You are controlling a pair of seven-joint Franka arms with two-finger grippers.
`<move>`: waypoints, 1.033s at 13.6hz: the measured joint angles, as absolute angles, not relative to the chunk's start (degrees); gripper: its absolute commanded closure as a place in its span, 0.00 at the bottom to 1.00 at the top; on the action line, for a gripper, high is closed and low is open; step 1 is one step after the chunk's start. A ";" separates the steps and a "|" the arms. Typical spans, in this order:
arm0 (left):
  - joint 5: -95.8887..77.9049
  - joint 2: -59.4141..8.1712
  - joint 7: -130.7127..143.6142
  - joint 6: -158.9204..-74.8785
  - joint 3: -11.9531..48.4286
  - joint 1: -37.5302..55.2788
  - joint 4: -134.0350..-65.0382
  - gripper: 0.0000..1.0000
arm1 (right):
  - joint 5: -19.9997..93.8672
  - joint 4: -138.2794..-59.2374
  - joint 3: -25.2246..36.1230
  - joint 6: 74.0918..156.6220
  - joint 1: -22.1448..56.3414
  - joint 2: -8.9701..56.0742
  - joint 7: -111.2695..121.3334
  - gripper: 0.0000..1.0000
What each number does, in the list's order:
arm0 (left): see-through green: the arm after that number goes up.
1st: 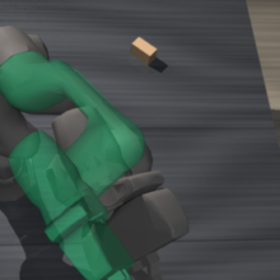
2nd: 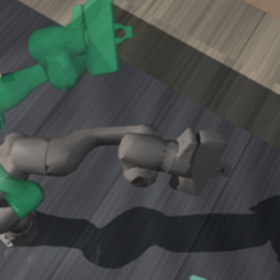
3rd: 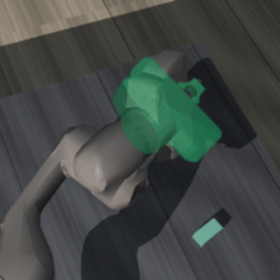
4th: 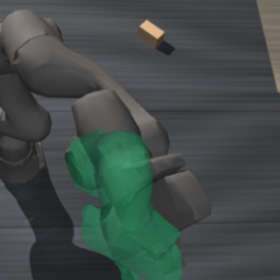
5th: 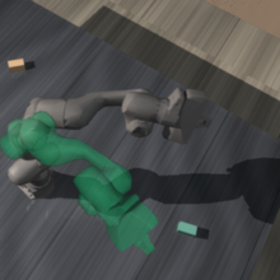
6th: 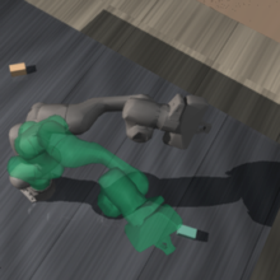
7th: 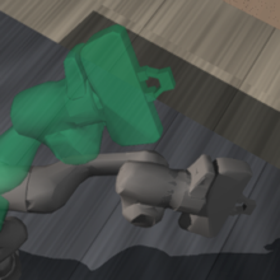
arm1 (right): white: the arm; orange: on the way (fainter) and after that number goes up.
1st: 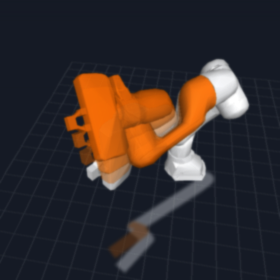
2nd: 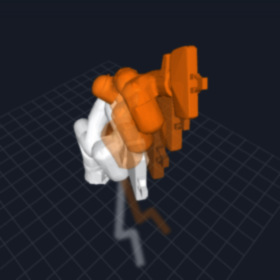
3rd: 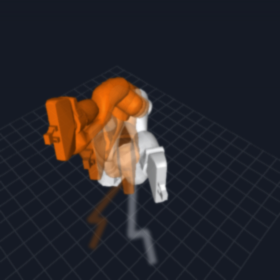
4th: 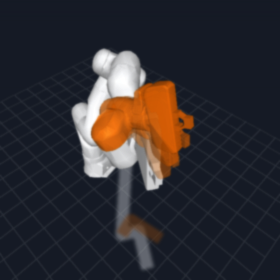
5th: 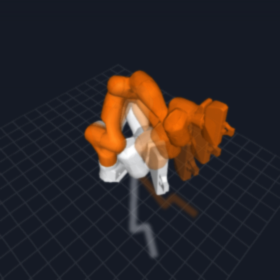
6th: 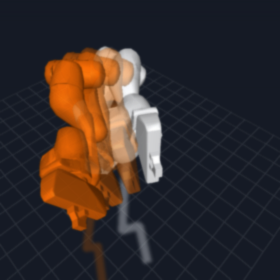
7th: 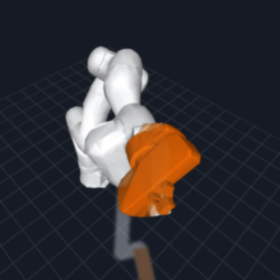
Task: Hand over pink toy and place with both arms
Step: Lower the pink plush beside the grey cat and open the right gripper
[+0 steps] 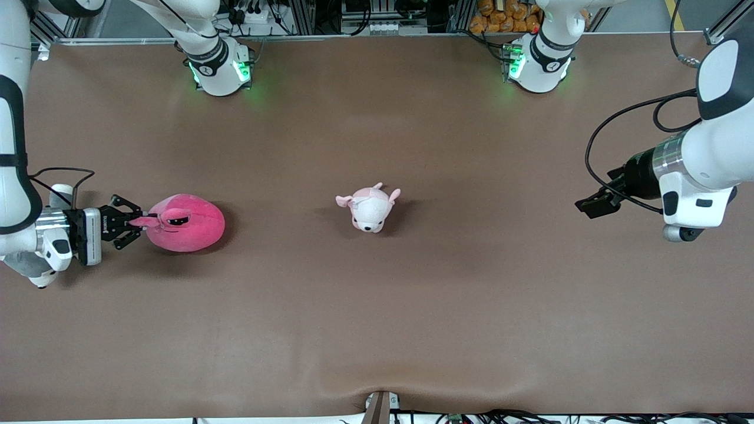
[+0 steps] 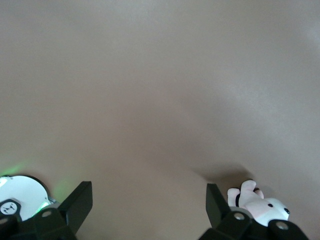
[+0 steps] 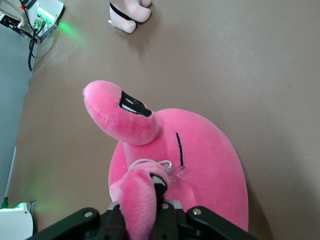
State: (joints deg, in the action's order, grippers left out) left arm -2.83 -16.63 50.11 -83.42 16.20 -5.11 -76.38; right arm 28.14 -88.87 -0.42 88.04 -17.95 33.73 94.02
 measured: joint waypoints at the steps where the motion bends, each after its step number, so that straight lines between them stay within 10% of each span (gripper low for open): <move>1: -2.83 -16.40 48.13 -83.42 16.18 -5.47 -76.38 0.00 | 28.14 -88.33 -0.44 88.62 -18.01 33.90 94.11 0.00; 14: 2.76 -12.85 22.23 -83.36 16.54 -5.74 -76.34 0.00 | 17.13 -77.84 -1.83 90.54 -10.47 22.32 54.66 0.00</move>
